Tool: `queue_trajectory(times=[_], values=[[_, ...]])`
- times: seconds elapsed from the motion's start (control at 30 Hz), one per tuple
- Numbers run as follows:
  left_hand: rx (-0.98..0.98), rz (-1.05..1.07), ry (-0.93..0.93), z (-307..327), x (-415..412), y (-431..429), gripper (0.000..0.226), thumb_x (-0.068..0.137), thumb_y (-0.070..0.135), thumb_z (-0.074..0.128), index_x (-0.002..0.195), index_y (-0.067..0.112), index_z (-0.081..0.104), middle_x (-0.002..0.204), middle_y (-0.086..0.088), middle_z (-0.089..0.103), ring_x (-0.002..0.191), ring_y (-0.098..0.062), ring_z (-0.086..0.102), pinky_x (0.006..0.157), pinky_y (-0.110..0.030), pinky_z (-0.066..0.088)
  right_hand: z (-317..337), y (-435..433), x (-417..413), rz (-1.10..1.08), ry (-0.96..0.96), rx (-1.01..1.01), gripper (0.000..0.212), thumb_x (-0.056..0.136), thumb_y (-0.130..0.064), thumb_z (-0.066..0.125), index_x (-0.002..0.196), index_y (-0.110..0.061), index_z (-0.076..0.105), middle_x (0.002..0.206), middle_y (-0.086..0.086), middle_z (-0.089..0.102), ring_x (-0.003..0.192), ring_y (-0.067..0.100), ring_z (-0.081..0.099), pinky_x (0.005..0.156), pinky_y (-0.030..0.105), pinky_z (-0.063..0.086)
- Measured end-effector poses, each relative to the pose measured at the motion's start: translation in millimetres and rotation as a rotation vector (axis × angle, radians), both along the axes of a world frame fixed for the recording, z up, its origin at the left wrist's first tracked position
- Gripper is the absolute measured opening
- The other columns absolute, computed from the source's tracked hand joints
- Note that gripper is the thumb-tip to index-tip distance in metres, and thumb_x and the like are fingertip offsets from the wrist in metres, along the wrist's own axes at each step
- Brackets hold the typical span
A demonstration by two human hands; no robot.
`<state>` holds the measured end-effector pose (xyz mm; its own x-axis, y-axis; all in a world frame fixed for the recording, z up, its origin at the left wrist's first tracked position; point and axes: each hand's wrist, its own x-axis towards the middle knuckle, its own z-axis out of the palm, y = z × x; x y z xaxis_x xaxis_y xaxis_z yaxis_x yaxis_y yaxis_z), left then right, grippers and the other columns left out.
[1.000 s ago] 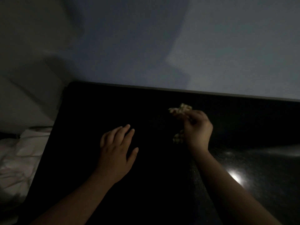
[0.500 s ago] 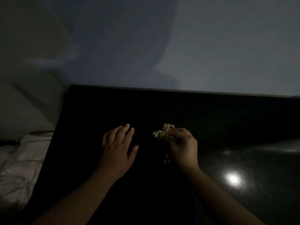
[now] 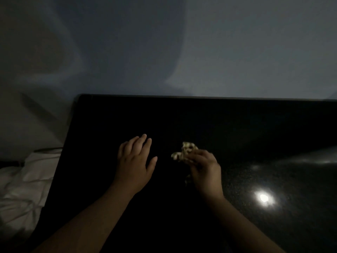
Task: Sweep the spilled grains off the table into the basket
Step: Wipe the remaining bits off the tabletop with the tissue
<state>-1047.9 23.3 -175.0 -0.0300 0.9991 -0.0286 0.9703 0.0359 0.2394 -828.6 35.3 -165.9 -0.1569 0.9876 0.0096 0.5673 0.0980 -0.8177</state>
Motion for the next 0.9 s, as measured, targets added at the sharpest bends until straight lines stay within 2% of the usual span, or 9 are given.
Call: queue_trajectory(times=[0.13, 0.23, 0.3, 0.43, 0.6, 0.67, 0.77, 0.8, 0.9], values=[[0.007, -0.016, -0.001, -1.1, -0.7, -0.3, 0.067, 0.090, 0.054, 0.025, 0.142, 0.016, 0.042, 0.150, -0.004, 0.036, 0.136, -0.020, 0.025, 0.112, -0.046, 0.022, 8.0, 17.8, 12.0, -0.127, 0.043, 0.059, 0.040, 0.085, -0.005, 0.066, 0.095, -0.044, 0.065, 0.104, -0.020, 0.061, 0.102, 0.007, 0.059, 0.092, 0.035, 0.051], [0.017, -0.021, -0.001, -0.9, -1.2, -0.8, 0.068, 0.090, 0.054, 0.023, 0.142, 0.015, 0.041, 0.150, -0.005, 0.036, 0.137, -0.022, 0.026, 0.112, -0.047, 0.022, 3.3, 52.1, 19.9, -0.247, 0.001, 0.055, 0.023, 0.087, -0.007, 0.065, 0.104, -0.022, 0.071, 0.109, -0.004, 0.063, 0.105, 0.017, 0.059, 0.095, 0.044, 0.049], [0.013, -0.024, 0.007, -0.3, -0.8, -1.1, 0.069, 0.089, 0.055, 0.023, 0.142, 0.014, 0.042, 0.150, -0.005, 0.036, 0.137, -0.023, 0.028, 0.112, -0.047, 0.022, -3.5, 56.0, 16.8, -0.246, -0.035, 0.025, 0.019, 0.088, -0.010, 0.065, 0.106, -0.016, 0.071, 0.111, -0.001, 0.063, 0.108, 0.016, 0.057, 0.097, 0.043, 0.048], [0.016, -0.028, 0.004, -2.3, -1.1, -0.6, 0.067, 0.089, 0.053, 0.027, 0.140, 0.013, 0.044, 0.148, -0.007, 0.039, 0.134, -0.026, 0.033, 0.109, -0.049, 0.025, -4.9, 19.0, 9.2, -0.115, -0.068, 0.067, 0.023, 0.086, -0.007, 0.065, 0.106, -0.017, 0.072, 0.111, -0.001, 0.063, 0.106, 0.013, 0.056, 0.094, 0.031, 0.047], [0.020, -0.041, 0.019, -1.3, -0.9, -2.0, 0.066, 0.090, 0.051, 0.029, 0.138, 0.010, 0.046, 0.146, -0.009, 0.042, 0.132, -0.028, 0.035, 0.108, -0.049, 0.027, -6.8, -37.7, 14.2, -0.012, -0.085, 0.033, 0.034, 0.083, -0.006, 0.069, 0.101, -0.034, 0.071, 0.103, -0.023, 0.058, 0.101, -0.002, 0.054, 0.088, 0.010, 0.041], [0.022, -0.045, 0.020, -0.6, -0.7, -2.0, 0.065, 0.090, 0.051, 0.029, 0.137, 0.010, 0.047, 0.145, -0.010, 0.043, 0.131, -0.029, 0.036, 0.107, -0.049, 0.028, -8.2, -27.6, 17.2, -0.032, -0.097, 0.078, 0.031, 0.082, -0.004, 0.068, 0.099, -0.030, 0.072, 0.100, -0.020, 0.059, 0.098, 0.002, 0.055, 0.088, 0.015, 0.044], [0.040, -0.037, 0.004, -2.1, -0.2, -1.8, 0.064, 0.089, 0.050, 0.031, 0.137, 0.010, 0.048, 0.144, -0.009, 0.043, 0.131, -0.028, 0.036, 0.108, -0.049, 0.027, -10.3, 14.3, 16.5, -0.243, -0.096, 0.081, 0.021, 0.084, -0.008, 0.067, 0.102, -0.018, 0.073, 0.101, -0.006, 0.063, 0.097, 0.016, 0.059, 0.089, 0.036, 0.051], [0.050, -0.035, 0.000, -2.5, -0.5, -1.9, 0.064, 0.089, 0.050, 0.032, 0.137, 0.010, 0.048, 0.145, -0.009, 0.043, 0.131, -0.027, 0.036, 0.108, -0.049, 0.026, -10.6, 24.3, 15.1, -0.300, -0.086, 0.069, 0.020, 0.085, -0.010, 0.066, 0.104, -0.016, 0.073, 0.101, -0.004, 0.063, 0.099, 0.018, 0.059, 0.090, 0.039, 0.051], [0.044, -0.051, 0.002, -3.9, -1.9, -3.3, 0.064, 0.090, 0.050, 0.031, 0.137, 0.009, 0.047, 0.145, -0.010, 0.042, 0.131, -0.028, 0.035, 0.108, -0.050, 0.026, -10.6, 15.8, 6.8, -0.199, -0.101, 0.065, 0.024, 0.087, -0.009, 0.065, 0.108, -0.020, 0.071, 0.109, -0.005, 0.062, 0.104, 0.013, 0.056, 0.093, 0.029, 0.048]])
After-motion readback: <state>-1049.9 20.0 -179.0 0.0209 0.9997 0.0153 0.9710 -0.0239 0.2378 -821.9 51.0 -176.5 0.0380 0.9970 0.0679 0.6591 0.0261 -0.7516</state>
